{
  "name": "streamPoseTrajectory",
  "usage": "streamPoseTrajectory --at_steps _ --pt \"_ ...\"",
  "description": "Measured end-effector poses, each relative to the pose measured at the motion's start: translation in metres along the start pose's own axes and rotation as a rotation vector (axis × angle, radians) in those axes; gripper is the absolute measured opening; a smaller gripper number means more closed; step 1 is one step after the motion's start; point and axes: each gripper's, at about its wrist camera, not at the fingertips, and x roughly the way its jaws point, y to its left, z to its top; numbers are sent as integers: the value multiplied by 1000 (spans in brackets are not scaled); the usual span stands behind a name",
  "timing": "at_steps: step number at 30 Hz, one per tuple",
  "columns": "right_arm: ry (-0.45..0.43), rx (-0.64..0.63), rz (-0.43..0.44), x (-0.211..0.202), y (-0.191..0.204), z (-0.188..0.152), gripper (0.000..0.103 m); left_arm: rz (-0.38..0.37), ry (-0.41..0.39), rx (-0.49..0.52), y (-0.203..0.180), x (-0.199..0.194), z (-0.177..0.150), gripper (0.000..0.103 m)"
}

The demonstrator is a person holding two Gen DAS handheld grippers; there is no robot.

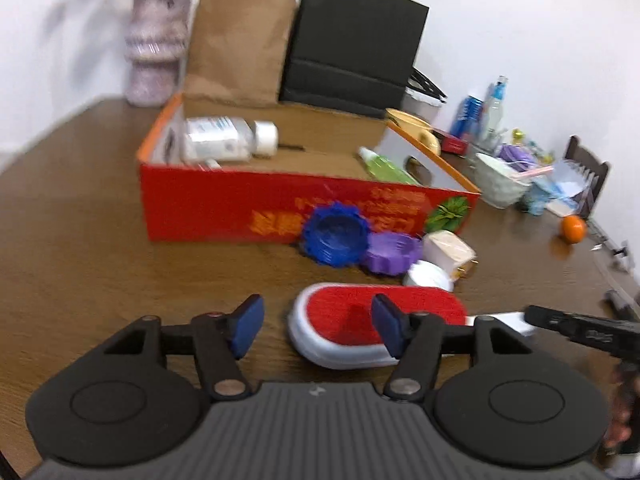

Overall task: Organize rigid objects
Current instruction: 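Carry the red lint brush into the box and open the left tool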

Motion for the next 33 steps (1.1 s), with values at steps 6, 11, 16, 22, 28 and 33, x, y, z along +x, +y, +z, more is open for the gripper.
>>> streamPoseTrajectory --at_steps 6,11,16,22,28,33 --pt "-20 50 19 2 -6 0 12 -4 -44 -52 -4 -3 -11 44" --pt "-103 83 62 -18 -7 -3 12 -5 -138 -30 -13 -32 -14 41" --pt "-263 13 63 -49 15 19 12 -24 -261 -26 -18 -60 1 41" --pt "-316 -29 110 -48 30 75 12 -31 -322 -39 -8 -59 53 41" --pt "-283 -13 142 -7 39 134 12 -49 -314 -77 16 -25 109 41" --pt "-212 11 149 43 40 168 12 -61 -226 -135 45 22 138 41"
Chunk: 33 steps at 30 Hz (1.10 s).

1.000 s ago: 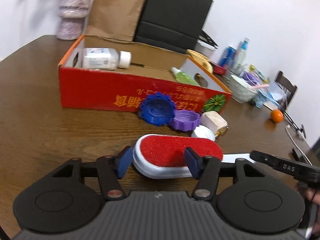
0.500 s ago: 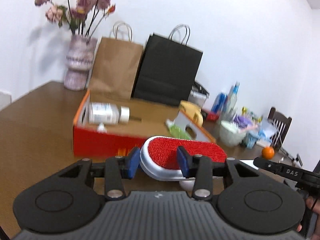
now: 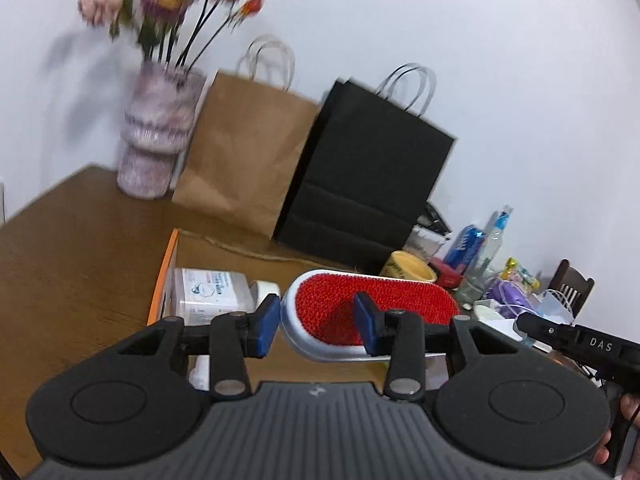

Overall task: Organize rigid objects
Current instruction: 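Carry the red lint brush into the box and open the left tool, then lift both tools out of the box back toward the caps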

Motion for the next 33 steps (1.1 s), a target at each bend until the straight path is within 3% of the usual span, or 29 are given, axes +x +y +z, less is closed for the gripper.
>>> streamPoseTrajectory --at_steps 7,13,16,20,25,33 --pt "125 -44 -16 77 7 0 12 55 80 -72 48 57 11 41" --pt "211 -183 -79 116 21 -17 13 99 127 -45 64 78 4 41" --pt "294 -255 -85 134 25 -29 12 127 123 -14 67 82 -1 41" --pt "360 -317 -77 146 31 -42 12 103 130 11 61 84 -4 42" --pt "339 -344 -84 136 41 -41 17 133 125 53 50 76 -7 44" --pt "237 -323 -50 65 47 -19 37 175 47 186 15 12 -8 67"
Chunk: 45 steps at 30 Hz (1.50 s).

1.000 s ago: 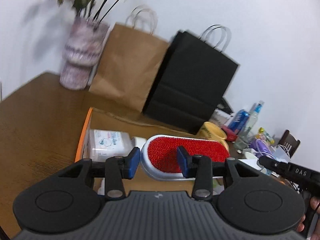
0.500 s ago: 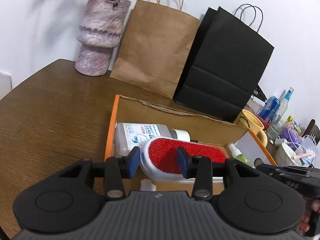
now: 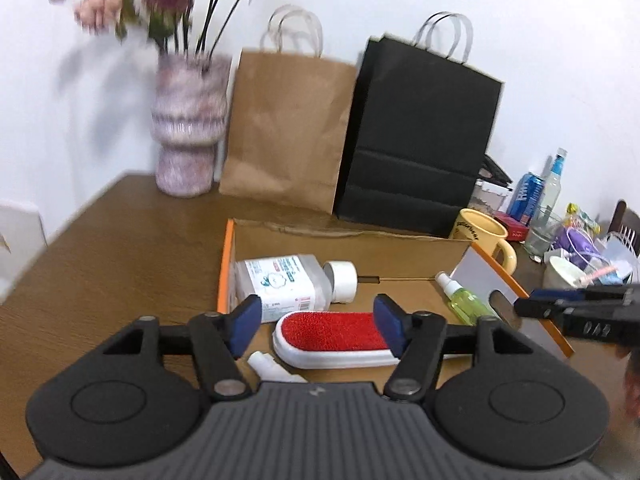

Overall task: Organize rigid objects
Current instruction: 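Lift both tools out of the box back toward the caps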

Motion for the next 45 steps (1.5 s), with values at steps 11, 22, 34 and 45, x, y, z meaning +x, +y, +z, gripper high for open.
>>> streamPoseTrajectory --at_steps 11,22,34,45 --pt "-290 -36 3 -120 22 -55 70 152 -274 146 -55 -129 -56 81" --pt "-397 -12 26 -202 53 -126 75 161 -361 139 -82 -224 -109 85" --pt "-372 -1 59 -284 90 -221 84 140 -341 77 -83 -311 -184 91" --pt "-314 16 44 -307 101 -264 85 154 -200 59 -79 -317 -221 91"
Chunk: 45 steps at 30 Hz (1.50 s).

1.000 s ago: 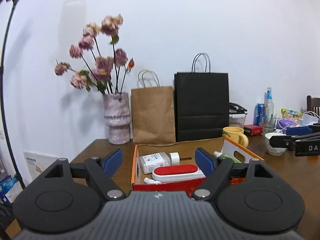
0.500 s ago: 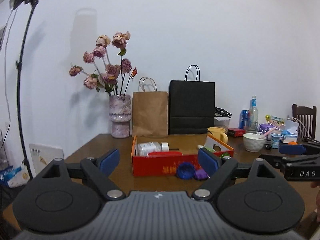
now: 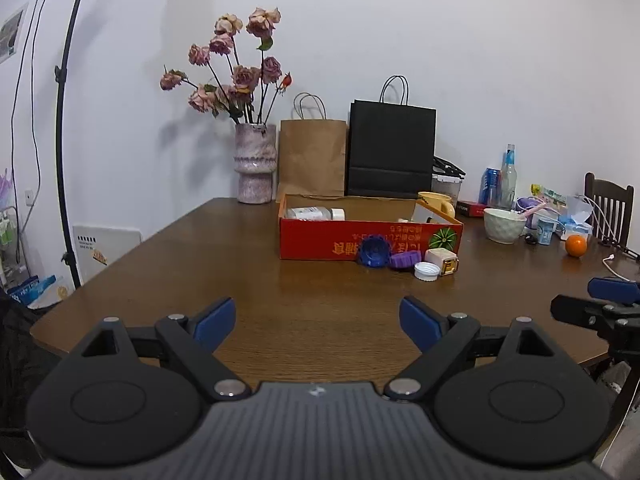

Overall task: Organize rigid objects
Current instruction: 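Lift both tools out of the box back toward the caps, then grasp the blue cap with the left tool while the right tool grasps the white lid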

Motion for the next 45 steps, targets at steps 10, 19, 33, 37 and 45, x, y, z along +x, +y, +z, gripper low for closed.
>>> streamPoseTrajectory --at_steps 10,19,33,37,45 --pt "77 31 -6 38 -12 -6 83 -7 59 1 -8 37 -3 91" --pt "140 51 2 99 -27 3 72 -15 103 -4 -9 96 9 91" --pt "228 48 -1 211 -41 27 61 -65 159 -14 -17 191 36 90" --pt "257 39 -5 234 -42 30 61 -100 193 -36 -20 218 41 86" --pt "314 47 -14 275 -45 32 53 -188 239 -49 -38 281 57 84"
